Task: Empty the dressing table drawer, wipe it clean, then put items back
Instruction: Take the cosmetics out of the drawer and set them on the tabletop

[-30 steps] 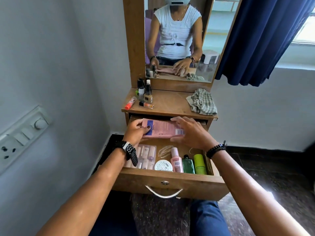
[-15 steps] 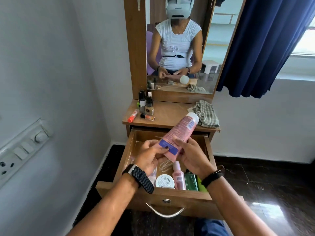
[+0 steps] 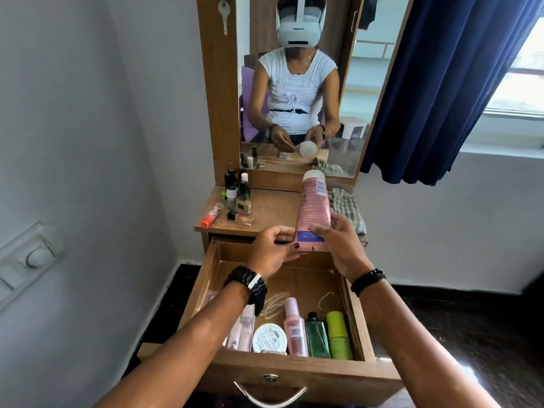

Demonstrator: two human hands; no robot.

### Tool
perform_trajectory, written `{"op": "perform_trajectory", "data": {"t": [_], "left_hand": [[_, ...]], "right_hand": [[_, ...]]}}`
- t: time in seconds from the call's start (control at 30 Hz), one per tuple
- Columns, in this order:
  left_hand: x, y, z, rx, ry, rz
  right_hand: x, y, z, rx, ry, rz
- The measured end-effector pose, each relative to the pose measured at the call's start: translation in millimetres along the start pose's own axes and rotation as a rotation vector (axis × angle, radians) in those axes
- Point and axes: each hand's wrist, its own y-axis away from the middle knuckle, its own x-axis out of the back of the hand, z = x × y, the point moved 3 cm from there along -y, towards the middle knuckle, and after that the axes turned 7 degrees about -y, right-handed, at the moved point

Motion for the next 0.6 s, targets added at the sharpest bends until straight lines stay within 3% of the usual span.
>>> {"op": "perform_trajectory", "data": {"t": [0.2, 0.33, 0.6], "left_hand": [[-27.5, -45.5, 5.9, -0.089, -0.300, 0.091], [-40.8, -54.4, 2.0, -0.095, -0.385, 0.135], [-36.2, -55.0, -5.1, -0.144, -0.529, 0.114]], "right_hand": [[19.7, -39.8, -5.0, 0.116, 0.261, 0.207], [34.3, -57.5, 11.9, 0.032, 0.511, 0.326], [35.9, -35.7, 10.1, 0.072, 0.525, 0.351]]}}
